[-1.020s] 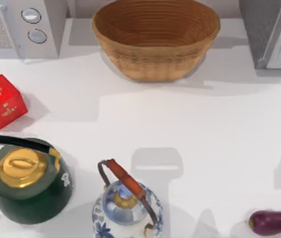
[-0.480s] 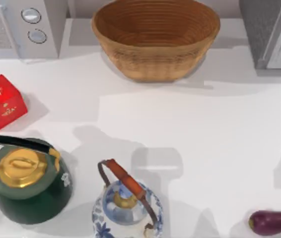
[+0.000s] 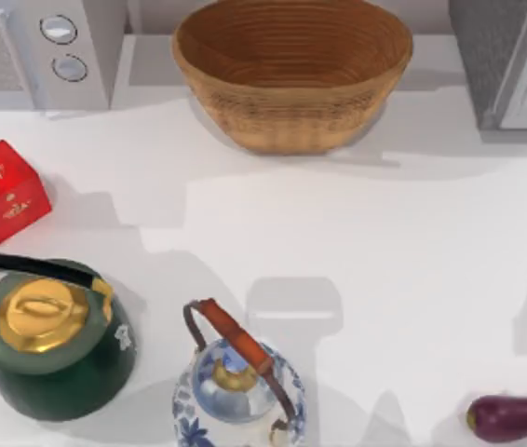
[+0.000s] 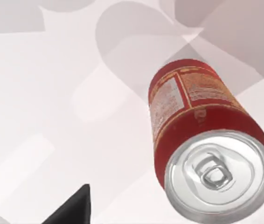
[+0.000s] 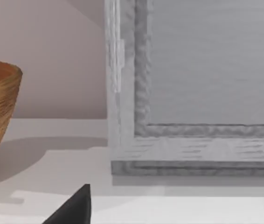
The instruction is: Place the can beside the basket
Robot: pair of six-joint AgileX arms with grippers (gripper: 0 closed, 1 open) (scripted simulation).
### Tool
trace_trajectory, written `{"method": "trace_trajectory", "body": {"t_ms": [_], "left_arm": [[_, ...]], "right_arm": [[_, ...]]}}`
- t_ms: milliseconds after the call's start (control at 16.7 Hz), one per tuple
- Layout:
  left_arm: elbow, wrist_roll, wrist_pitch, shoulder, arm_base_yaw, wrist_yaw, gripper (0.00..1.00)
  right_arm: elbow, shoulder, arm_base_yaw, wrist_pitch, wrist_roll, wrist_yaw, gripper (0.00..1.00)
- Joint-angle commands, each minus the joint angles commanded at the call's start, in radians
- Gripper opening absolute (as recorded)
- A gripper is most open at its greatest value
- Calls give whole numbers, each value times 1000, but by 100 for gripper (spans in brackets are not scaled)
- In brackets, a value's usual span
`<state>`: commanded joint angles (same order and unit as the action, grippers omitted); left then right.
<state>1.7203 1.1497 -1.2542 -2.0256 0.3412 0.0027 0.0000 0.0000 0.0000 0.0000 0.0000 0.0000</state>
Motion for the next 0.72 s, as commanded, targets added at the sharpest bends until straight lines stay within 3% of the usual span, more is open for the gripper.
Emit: {"method": "trace_trajectory", "body": {"t_ms": [420,720], "left_arm": [[3,4,-1,-10,-2,0,100],[-86,5,108,-31,1,0,100]], "right_arm": [[0,0,0,0,0,0,100],[0,0,0,0,0,0,100]]}}
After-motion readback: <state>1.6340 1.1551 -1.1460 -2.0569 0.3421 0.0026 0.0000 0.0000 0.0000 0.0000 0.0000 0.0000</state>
